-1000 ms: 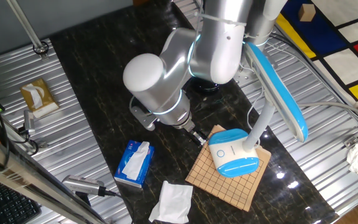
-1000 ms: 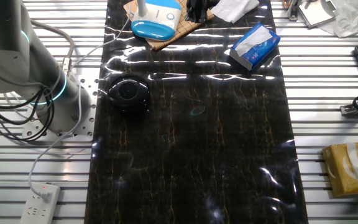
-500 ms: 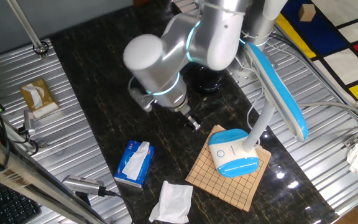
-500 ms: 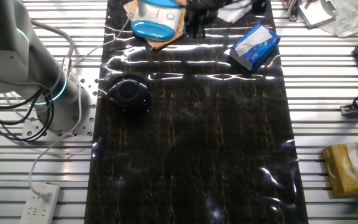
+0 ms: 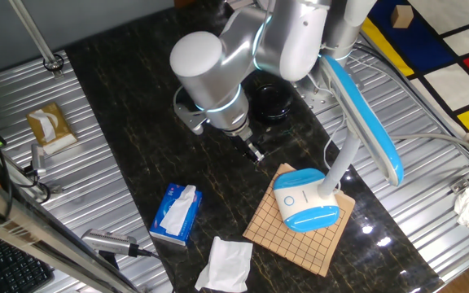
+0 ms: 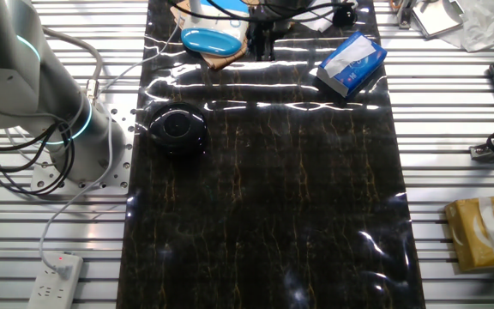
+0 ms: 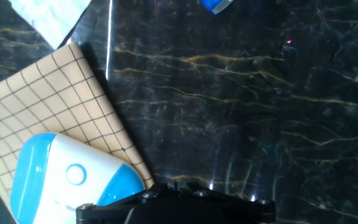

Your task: Turn off the desk lamp by pressing the button

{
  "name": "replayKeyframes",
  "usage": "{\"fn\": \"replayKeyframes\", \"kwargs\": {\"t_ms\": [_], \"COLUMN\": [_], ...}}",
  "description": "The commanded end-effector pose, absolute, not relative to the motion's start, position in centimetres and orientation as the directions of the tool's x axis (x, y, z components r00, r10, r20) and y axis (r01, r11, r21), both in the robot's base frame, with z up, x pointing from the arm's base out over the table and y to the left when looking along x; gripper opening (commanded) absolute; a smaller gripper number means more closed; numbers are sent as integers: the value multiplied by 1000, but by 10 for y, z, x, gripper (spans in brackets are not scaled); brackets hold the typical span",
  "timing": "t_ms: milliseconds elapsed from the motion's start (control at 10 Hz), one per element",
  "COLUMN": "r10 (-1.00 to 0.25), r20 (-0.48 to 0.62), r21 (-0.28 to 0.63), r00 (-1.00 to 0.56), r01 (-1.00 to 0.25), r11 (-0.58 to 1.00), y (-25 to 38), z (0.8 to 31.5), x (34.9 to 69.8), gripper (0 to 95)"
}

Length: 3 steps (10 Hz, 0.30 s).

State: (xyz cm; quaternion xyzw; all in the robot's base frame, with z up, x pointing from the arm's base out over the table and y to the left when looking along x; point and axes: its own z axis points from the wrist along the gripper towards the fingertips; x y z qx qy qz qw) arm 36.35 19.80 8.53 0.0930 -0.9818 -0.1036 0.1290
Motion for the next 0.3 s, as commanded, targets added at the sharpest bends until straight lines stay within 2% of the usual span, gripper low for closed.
{"fn": "replayKeyframes", "kwargs": {"t_ms": [100,300], "r10": [-213,-214], "r20": [236,236], "r21": [229,230], "r00": [-948,-948], "r01": [-158,-160], "r11": [960,960], "y": [199,199], "z": [83,83], "x": [366,365], "gripper": [0,0]}}
